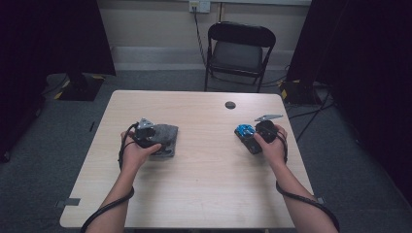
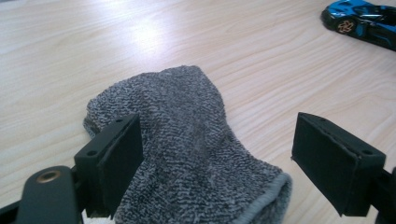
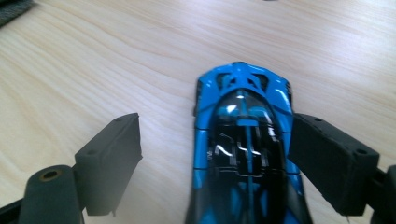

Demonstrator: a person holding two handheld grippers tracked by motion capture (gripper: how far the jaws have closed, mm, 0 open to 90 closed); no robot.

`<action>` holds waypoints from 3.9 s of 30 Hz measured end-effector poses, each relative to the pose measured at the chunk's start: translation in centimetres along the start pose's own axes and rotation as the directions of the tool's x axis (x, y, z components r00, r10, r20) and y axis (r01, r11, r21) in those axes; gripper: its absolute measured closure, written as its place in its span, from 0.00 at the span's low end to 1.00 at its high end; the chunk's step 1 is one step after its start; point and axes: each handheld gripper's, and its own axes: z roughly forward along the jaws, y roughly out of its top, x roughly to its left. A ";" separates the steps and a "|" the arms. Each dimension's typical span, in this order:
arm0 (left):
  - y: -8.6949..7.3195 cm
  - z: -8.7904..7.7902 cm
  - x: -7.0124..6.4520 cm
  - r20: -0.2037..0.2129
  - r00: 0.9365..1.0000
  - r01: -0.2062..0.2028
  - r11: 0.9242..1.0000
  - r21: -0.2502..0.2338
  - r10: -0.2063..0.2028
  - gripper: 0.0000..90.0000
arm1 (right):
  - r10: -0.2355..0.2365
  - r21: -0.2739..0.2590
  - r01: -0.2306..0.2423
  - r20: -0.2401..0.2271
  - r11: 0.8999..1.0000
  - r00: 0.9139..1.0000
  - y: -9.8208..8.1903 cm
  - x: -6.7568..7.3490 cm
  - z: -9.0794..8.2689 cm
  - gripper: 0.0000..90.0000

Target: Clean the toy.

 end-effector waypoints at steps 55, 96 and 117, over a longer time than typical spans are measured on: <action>-2.2 -1.7 -8.2 0.237 0.966 -0.108 0.994 0.011 0.102 0.18 | -0.191 -0.058 0.183 -0.200 0.981 0.961 -2.5 8.2 -2.4 0.19; -7.1 0.3 -12.5 0.320 0.927 -0.232 0.969 0.078 0.196 0.18 | -0.262 -0.030 0.267 -0.332 0.963 0.906 -8.1 12.8 -2.0 0.19; -7.2 0.3 -13.4 0.280 0.914 -0.330 0.940 0.089 0.294 0.15 | -0.347 -0.067 0.343 -0.295 0.937 0.890 -9.0 13.1 -1.7 0.17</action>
